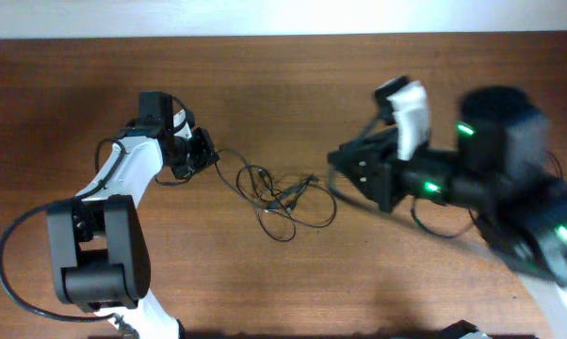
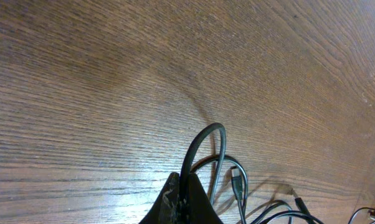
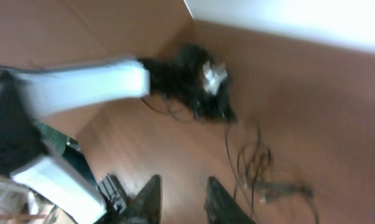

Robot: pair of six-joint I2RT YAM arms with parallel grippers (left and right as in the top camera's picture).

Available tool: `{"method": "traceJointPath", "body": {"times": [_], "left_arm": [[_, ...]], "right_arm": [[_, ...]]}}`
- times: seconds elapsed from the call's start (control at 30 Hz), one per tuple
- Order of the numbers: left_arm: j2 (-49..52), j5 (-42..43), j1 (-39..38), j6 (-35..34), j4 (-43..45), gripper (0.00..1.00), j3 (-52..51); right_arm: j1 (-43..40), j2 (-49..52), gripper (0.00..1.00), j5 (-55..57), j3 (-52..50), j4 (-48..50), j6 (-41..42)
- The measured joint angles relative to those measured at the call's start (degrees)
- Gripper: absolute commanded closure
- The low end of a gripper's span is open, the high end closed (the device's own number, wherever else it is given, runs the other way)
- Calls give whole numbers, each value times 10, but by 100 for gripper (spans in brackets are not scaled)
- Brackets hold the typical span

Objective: Untangle cables

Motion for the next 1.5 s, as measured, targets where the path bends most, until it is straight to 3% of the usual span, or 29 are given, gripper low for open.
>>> {"method": "traceJointPath", "body": {"times": [0.07, 0.4, 0.57, 0.67, 0.9, 1.5], "left_arm": [[0, 0, 0, 0, 0, 100, 0], [0, 0, 0, -2, 0, 100, 0], [0, 0, 0, -2, 0, 99, 0], [0, 0, 0, -2, 0, 98, 0], [0, 0, 0, -2, 0, 98, 0], [0, 0, 0, -2, 0, 98, 0]], "right_arm": [[0, 58, 59, 0, 0, -56, 0], [25, 387, 59, -67, 0, -126, 2], [65, 462, 60, -58, -1, -119, 2], [75, 472, 64, -28, -1, -80, 3], [77, 473, 65, 50, -2, -55, 38], [112, 473, 66, 104, -21, -22, 87]]}}
